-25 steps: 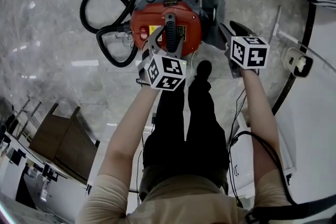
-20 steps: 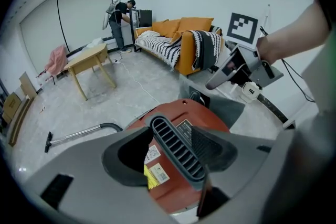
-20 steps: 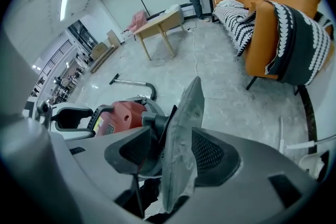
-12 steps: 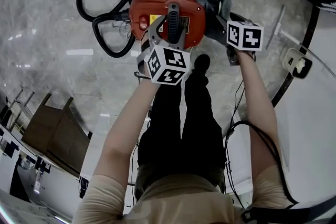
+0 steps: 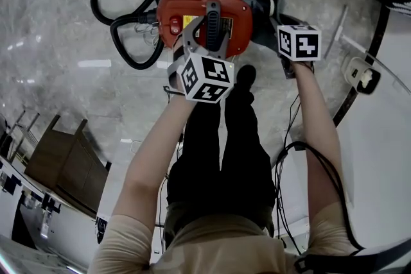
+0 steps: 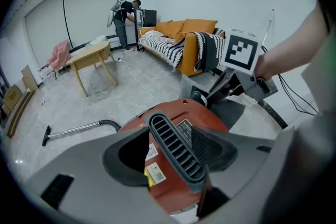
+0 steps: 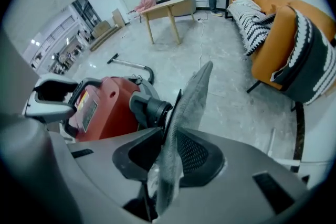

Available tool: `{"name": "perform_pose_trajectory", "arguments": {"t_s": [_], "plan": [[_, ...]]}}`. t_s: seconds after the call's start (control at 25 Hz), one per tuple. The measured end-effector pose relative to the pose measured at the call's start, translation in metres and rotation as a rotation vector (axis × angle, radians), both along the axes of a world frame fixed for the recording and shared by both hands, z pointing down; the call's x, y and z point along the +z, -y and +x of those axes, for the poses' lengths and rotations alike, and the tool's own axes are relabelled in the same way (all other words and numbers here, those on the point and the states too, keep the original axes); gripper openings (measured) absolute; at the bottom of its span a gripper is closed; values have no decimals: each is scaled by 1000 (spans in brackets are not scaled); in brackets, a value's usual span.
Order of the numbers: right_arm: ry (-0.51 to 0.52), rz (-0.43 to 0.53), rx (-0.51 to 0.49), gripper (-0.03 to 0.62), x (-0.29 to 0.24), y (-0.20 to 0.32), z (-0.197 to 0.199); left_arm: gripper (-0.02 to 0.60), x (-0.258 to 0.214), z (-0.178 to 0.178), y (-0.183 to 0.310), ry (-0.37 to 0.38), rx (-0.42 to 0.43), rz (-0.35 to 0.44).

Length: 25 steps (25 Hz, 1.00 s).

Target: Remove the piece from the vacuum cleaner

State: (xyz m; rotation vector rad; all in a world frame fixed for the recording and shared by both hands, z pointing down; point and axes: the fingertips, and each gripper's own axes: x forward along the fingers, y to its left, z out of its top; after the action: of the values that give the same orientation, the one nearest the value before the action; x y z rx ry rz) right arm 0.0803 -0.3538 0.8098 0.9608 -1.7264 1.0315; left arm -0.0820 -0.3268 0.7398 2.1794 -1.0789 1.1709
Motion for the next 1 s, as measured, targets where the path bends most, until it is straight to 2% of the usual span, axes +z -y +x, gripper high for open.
{"name": "perform_pose_trajectory", "arguments": {"t_s": [0.08,0.16,0.32,0.64,0.72,1.0], "plan": [[-46,19,-40,77,1,-4,4,244,0,0,-1,-7,-8,0],[-53,29,-40,63,3,-4,4,244,0,0,-1,-9,-13,6],[-48,23,-9,49,5,-3,6,244,0,0,0,-16,-17,18],[-92,30,-57,44,14,-3,16,244,0,0,0,-27,-24,21],[-111,52,-96,44,15,-4,18,244,-1,0,0,-29,-25,24],[-230,150,-342,46,20,-10,21,242,0,-1,1,-43,-32,30]]}}
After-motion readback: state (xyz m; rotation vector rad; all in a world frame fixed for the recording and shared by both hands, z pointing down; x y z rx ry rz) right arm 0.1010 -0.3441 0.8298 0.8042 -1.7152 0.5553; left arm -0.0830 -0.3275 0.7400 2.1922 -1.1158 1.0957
